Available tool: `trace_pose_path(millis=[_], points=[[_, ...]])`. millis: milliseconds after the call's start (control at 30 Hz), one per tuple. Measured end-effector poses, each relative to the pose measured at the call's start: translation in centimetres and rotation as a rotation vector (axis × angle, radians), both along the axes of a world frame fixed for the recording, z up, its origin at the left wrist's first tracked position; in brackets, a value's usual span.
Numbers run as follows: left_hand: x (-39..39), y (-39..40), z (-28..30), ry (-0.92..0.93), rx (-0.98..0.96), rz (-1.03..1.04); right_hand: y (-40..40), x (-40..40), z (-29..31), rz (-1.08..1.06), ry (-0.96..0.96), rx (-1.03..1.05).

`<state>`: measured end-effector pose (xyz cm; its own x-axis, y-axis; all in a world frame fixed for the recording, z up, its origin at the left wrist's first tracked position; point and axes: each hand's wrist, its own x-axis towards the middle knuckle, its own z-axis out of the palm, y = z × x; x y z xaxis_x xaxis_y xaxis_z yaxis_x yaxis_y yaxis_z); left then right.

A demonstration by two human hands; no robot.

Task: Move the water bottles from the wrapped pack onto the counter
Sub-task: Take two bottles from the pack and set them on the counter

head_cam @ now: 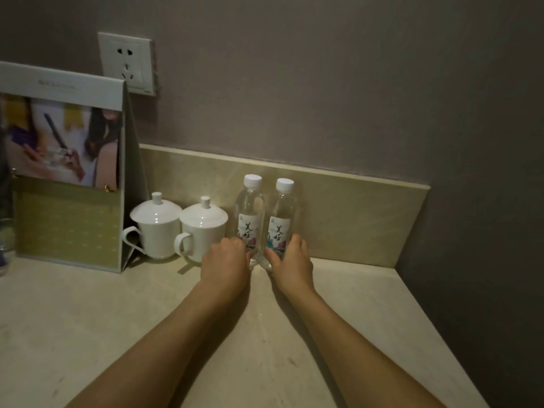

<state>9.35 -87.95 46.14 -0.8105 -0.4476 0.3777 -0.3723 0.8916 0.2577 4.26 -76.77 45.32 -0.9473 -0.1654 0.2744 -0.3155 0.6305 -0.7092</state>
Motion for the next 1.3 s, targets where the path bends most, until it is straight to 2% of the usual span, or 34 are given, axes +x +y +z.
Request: trace_pose_path(millis=[700, 1300], points=[[-0.6, -0.5, -0.7, 0.120, -0.035, -0.005, -0.5, -0.5, 0.0, 0.033, 0.022, 0.016], [-0.5, -0.9, -0.6, 0.075, 0.001, -0.015, -1.2, 0.2, 0.2, -0.013, -0.019, -0.014]])
